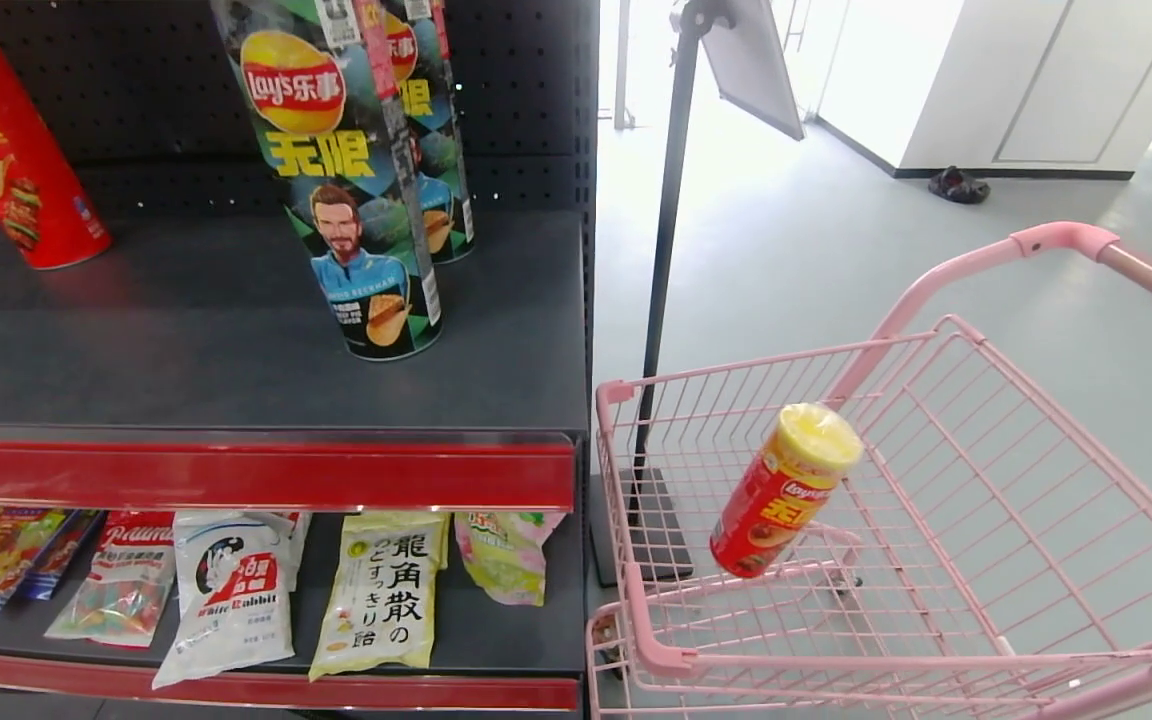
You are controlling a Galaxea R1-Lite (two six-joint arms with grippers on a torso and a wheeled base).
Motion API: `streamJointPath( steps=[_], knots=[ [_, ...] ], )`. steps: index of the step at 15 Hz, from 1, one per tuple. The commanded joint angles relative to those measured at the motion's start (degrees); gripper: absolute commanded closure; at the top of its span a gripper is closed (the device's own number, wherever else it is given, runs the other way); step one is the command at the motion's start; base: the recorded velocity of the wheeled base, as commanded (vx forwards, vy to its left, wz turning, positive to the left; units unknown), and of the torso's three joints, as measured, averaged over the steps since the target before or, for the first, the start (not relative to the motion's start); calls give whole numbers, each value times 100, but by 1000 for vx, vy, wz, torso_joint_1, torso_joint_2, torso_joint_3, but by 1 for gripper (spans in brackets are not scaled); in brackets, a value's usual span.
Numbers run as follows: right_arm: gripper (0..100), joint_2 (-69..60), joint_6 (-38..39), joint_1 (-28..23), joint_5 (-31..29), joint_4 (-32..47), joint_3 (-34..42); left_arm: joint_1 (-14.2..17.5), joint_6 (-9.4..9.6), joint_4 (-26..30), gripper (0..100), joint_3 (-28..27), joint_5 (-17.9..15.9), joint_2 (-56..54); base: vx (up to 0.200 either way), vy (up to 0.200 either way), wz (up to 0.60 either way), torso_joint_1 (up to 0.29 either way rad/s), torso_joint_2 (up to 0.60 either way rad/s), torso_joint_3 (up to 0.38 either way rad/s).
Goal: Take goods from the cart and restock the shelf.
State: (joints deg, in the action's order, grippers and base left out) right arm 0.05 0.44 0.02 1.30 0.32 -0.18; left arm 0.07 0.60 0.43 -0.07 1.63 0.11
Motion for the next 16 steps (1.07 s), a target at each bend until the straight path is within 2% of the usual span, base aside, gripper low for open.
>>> streamJointPath(
  steps=[1, 5, 12, 13, 14, 15, 16],
  knots=[
    [0, 4, -18, -2, 1, 3, 1, 1, -7, 1, 0, -1, 4, 7, 0, 0, 0, -168, 520, 354],
    [0, 4, -26, 6, 1, 3, 1, 1, 2, 1, 0, -1, 4, 7, 0, 0, 0, -119, 400, 276],
    [0, 4, -114, 6, 19, -5, 1, 1, 2, 1, 0, -1, 4, 7, 0, 0, 0, -8, 29, 18],
    [0, 4, -246, 6, 160, -23, 1, 1, 2, 1, 0, -1, 4, 7, 0, 0, 0, 0, 0, 0],
    [0, 101, -413, 6, 379, -295, -535, 1, 2, 1, 0, 7, 4, 7, 0, 0, 0, 0, 0, 0],
    [0, 1173, -413, 42, 661, -541, -2003, 1, 2, 1, 0, -1, -5, 7, 0, 0, 0, 0, 0, 0],
    [0, 1612, -404, 68, 792, -577, -2531, 1, 2, 1, 0, -1, 4, 7, 0, 0, 0, 0, 0, 0]
  ],
)
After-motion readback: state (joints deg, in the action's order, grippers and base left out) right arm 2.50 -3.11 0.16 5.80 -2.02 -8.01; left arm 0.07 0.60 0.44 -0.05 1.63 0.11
